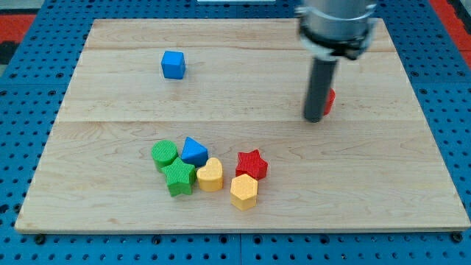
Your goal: Move the blue cube closer to the red circle
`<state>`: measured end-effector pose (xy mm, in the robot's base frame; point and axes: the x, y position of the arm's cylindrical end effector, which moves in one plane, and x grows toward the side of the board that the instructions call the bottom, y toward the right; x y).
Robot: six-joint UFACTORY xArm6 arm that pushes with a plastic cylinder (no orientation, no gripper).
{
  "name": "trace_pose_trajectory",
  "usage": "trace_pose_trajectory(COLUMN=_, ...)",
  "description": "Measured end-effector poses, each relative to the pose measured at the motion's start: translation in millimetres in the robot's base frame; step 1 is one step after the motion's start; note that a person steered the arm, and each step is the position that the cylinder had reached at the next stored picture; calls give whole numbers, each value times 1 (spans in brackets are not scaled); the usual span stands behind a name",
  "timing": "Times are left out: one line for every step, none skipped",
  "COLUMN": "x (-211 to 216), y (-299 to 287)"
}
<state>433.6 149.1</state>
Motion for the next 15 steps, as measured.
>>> trace_pose_trajectory(x=8, y=3)
trace_pose_trajectory(x=10, y=-93)
trace_pose_trajectory(x=-23, y=-208)
trace_pose_trajectory(x=-82, y=-290)
trace_pose_trajectory(x=-128, y=-281)
trace_pose_trajectory(x=-116, y=-181)
trace_pose_trajectory(x=-120, y=-264)
trace_pose_trajectory(x=-165, y=-207)
trace_pose_trajectory(x=-149, y=-105)
trace_pose_trajectory(x=-96, y=-81)
trace_pose_trajectory(x=-79, y=-70)
trace_pose_trajectory(x=-116, y=-105)
trace_pose_trajectory(x=-122, y=-51)
trace_pose_trajectory(x=-55, y=-29)
trace_pose_trajectory(x=-72, y=-22)
